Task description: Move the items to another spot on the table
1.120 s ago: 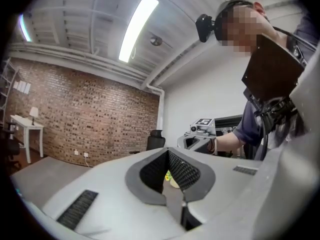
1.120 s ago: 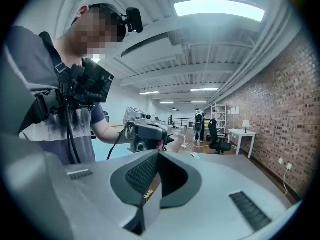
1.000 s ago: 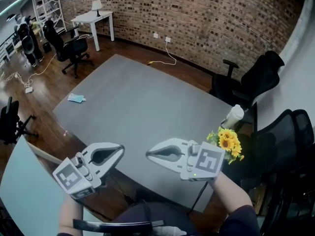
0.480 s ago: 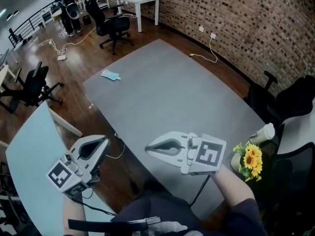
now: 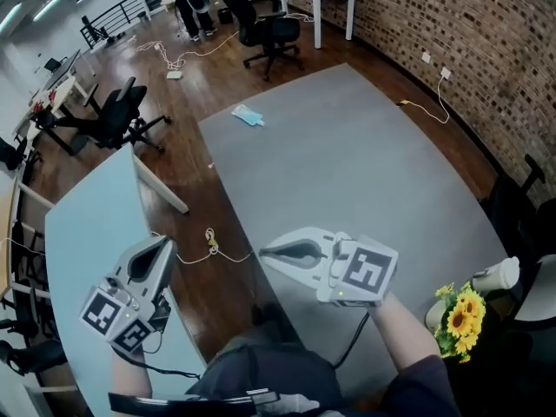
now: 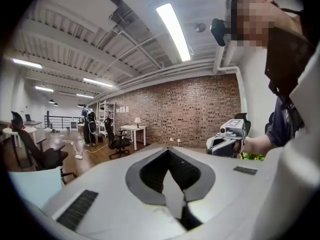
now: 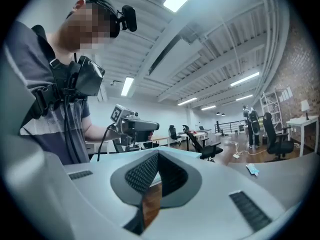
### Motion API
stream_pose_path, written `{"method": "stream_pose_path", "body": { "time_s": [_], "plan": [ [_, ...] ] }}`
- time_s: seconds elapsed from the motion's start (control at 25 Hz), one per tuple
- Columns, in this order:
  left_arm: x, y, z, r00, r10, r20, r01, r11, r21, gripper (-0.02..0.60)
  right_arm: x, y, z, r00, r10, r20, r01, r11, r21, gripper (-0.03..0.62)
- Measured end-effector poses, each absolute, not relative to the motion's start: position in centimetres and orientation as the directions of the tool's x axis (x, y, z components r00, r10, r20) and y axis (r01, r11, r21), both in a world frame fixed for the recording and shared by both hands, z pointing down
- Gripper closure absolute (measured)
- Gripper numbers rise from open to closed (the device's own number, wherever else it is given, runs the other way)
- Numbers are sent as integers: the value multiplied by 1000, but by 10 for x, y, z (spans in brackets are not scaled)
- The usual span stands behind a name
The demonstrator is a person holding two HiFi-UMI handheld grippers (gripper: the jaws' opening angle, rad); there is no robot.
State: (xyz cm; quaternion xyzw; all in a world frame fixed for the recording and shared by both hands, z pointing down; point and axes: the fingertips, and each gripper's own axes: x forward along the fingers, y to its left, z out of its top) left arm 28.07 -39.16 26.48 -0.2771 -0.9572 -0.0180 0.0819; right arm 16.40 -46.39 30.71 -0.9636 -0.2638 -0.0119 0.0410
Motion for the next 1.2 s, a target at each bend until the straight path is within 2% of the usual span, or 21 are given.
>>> {"method": "stream_pose_path", "body": {
  "time_s": [0.2,0.52,0.76,1.2],
  "plan": [
    [280,-390,264,-806,567,171,566,822,-58,571,170,-470,303,878,478,23,478,-877,-50,597],
    [271,-378,283,-871,459,174,450,888,-91,572,177,-444,310,857,512,59,515,-856,-50,597],
    [302,-330,306,-883,438,169,434,899,-65,571,199,-383,317,845,526,99,533,-843,-72,597],
    [393,-219,307,-878,475,64,478,878,36,572,292,-267,310,865,432,256,459,-887,-53,599]
  ]
}}
